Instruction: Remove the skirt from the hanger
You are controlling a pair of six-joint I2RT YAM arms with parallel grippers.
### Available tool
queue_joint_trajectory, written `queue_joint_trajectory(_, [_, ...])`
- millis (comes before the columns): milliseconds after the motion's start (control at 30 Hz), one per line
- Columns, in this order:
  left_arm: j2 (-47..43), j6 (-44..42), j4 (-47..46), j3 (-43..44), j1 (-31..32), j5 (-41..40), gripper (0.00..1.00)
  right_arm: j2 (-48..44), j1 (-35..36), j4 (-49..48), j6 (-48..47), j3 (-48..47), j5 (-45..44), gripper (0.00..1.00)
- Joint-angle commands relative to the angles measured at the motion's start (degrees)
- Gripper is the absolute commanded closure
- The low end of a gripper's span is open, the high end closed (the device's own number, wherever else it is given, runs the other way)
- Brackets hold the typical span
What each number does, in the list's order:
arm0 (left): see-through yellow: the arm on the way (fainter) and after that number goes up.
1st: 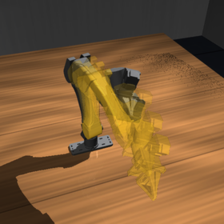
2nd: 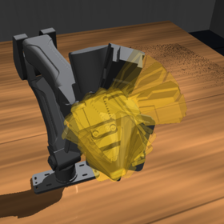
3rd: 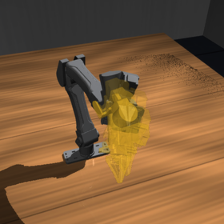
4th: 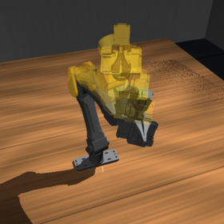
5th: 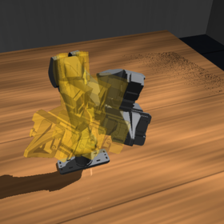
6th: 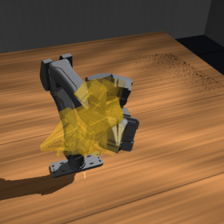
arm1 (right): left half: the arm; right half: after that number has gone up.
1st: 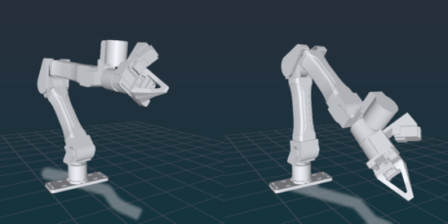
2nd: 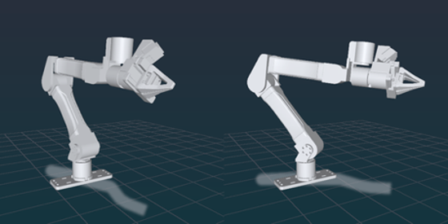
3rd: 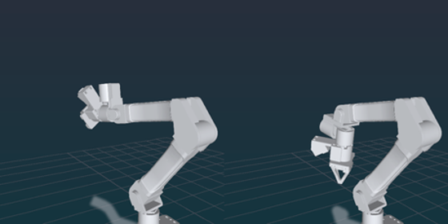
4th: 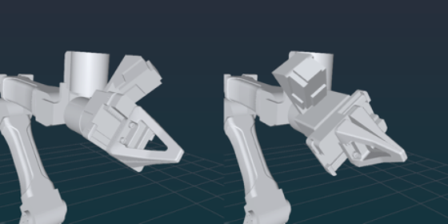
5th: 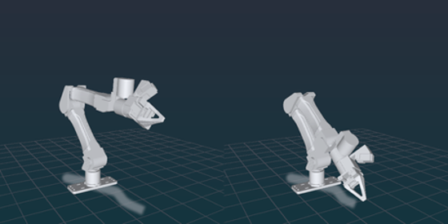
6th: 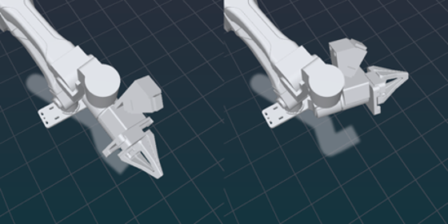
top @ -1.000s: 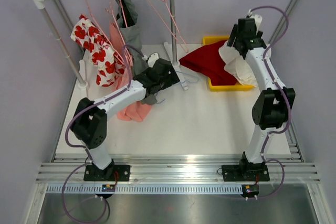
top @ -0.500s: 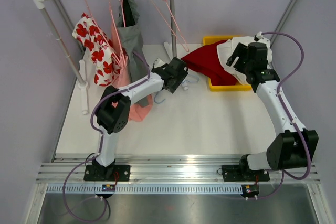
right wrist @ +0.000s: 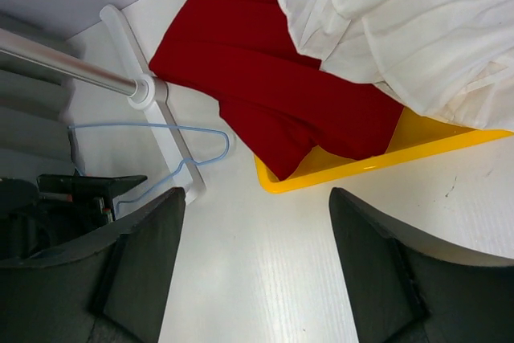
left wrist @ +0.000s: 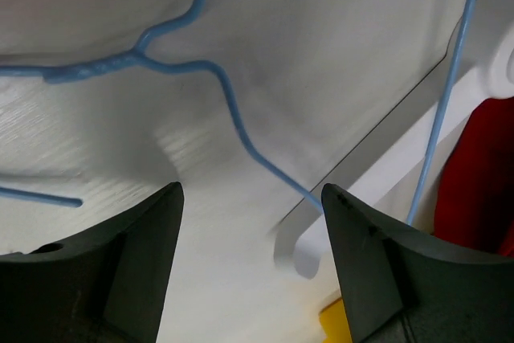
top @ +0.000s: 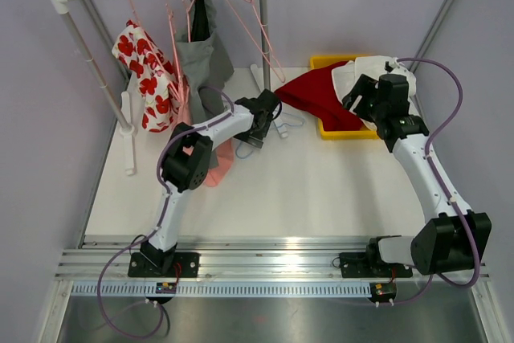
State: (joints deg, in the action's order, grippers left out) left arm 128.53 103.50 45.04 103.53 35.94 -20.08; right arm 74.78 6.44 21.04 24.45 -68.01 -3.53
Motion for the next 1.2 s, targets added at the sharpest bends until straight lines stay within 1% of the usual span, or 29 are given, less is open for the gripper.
queue_joint_trajectory(0, [2.07,2.93,4.71,6.24,-1.66,-0.14,0.28,-2.80,0.51,-1.35,1.13,0.42,2.12,0.20])
queue_joint_trajectory(167, [7.69,2.67,8.04,13.00,-3.51,3.81,0.29,-3.41,0.59,-1.52,1.04,0.68,2.48,0.21])
queue_joint_trajectory(300, [9.28,2.49,8.93,14.34,-3.60,5.40,0.33,-3.77,0.59,-1.79,1.22,0.68,2.65,0.21])
queue_joint_trajectory(400, [9.81,2.67,10.07,14.69,-3.51,6.45,0.39,-4.21,0.59,-2.23,1.30,1.03,2.39,0.21])
queue_joint_trajectory(433, [9.72,2.41,10.07,14.69,-3.51,6.80,0.44,-4.64,0.59,-2.23,1.30,1.04,2.21,0.21])
queue_joint_trajectory(500, [9.81,2.23,10.77,14.78,-3.51,7.07,0.51,-5.00,0.51,-2.32,1.22,1.30,1.95,0.21])
queue_joint_trajectory(533, [9.72,1.88,11.04,14.78,-3.51,7.59,0.57,-5.35,0.51,-2.14,1.04,1.30,1.77,0.21])
queue_joint_trajectory(567, [9.64,1.62,11.04,14.69,-3.51,7.86,0.61,-5.61,0.59,-2.14,0.95,1.39,1.60,0.21])
queue_joint_trajectory(633, [9.46,0.48,9.03,12.77,-3.51,10.14,0.66,-6.49,0.59,-2.14,0.87,1.56,0.98,0.21])
queue_joint_trajectory(667, [9.28,0.47,8.49,11.97,-3.51,10.75,0.70,-6.84,0.51,-2.05,0.87,1.65,0.46,0.21])
queue_joint_trajectory(733, [8.58,0.12,7.79,9.78,-3.34,12.16,0.73,-7.72,0.51,-2.05,0.87,2.00,0.10,0.21])
queue_joint_trajectory(833, [7.44,-0.93,8.31,8.28,-3.16,11.46,0.84,-8.77,0.59,-1.70,0.87,2.53,-0.25,0.21])
queue_joint_trajectory(867, [6.83,-1.28,8.31,6.88,-3.16,11.20,0.90,-8.95,0.59,-1.61,1.04,2.70,-0.25,0.21])
queue_joint_trajectory(900, [6.13,-1.63,8.31,6.17,-3.16,10.33,1.00,-9.21,0.59,-1.61,1.04,2.88,-0.25,0.21])
queue_joint_trajectory(967, [3.32,-3.65,7.79,3.98,-2.90,9.10,1.00,-9.74,0.59,-1.35,1.22,3.32,-0.08,0.22])
queue_joint_trajectory(1100, [-2.66,-8.30,10.77,1.60,-1.06,1.82,1.00,-10.62,0.59,-0.47,1.66,3.41,0.36,0.22])
queue_joint_trajectory(1167, [-5.73,-10.24,10.52,-0.94,0.61,-0.13,1.00,-11.59,0.59,0.58,2.18,2.88,0.72,0.23])
